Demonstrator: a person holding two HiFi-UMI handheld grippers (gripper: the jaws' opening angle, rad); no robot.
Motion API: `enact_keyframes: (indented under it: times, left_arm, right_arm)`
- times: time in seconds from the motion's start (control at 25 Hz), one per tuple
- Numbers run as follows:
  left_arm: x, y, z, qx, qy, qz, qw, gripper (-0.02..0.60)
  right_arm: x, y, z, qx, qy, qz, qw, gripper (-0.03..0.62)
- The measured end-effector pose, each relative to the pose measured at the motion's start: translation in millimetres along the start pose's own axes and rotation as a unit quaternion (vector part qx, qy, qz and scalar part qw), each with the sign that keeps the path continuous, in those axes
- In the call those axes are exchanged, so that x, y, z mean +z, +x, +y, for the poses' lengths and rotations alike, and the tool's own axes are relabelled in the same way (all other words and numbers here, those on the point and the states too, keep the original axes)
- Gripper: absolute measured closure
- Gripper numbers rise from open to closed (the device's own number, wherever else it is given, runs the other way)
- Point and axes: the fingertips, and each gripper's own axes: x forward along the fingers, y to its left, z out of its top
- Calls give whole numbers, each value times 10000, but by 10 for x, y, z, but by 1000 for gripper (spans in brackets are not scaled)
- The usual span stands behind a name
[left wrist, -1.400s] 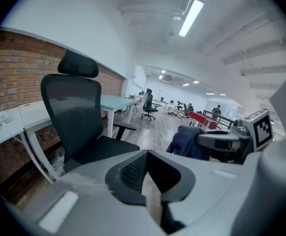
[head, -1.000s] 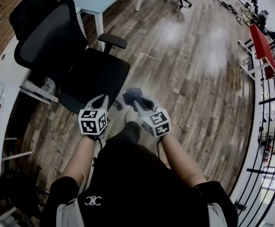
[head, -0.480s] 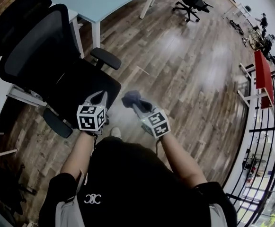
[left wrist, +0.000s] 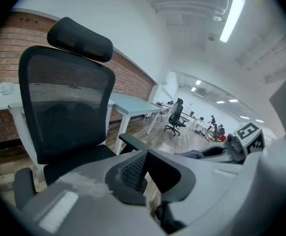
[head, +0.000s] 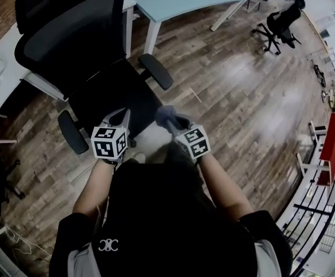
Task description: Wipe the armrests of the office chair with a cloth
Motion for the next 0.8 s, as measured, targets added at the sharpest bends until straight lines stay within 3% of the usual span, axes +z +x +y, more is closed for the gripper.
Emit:
enact_keyframes:
  times: [0.24,0.4,0.52,0.8]
  left_arm:
    - [93,207,150,857,-451,-228,9950,577]
    - [244,464,182,1388,-904,-445,9852,577]
    - [327,690,14,1608,-989,-496,9808,577]
    - [397,1049,-239,2164,-1620,-635,9607,577]
  right_arm:
    - [43,428,-363,987,-819,337,9912,523]
    - [129,609,-576,1686,-1307,453,9759,523]
    - [172,627,-742,2183,-1540,442,9626,523]
    - [178,805,-1180,2892,-1895,540,9368,523]
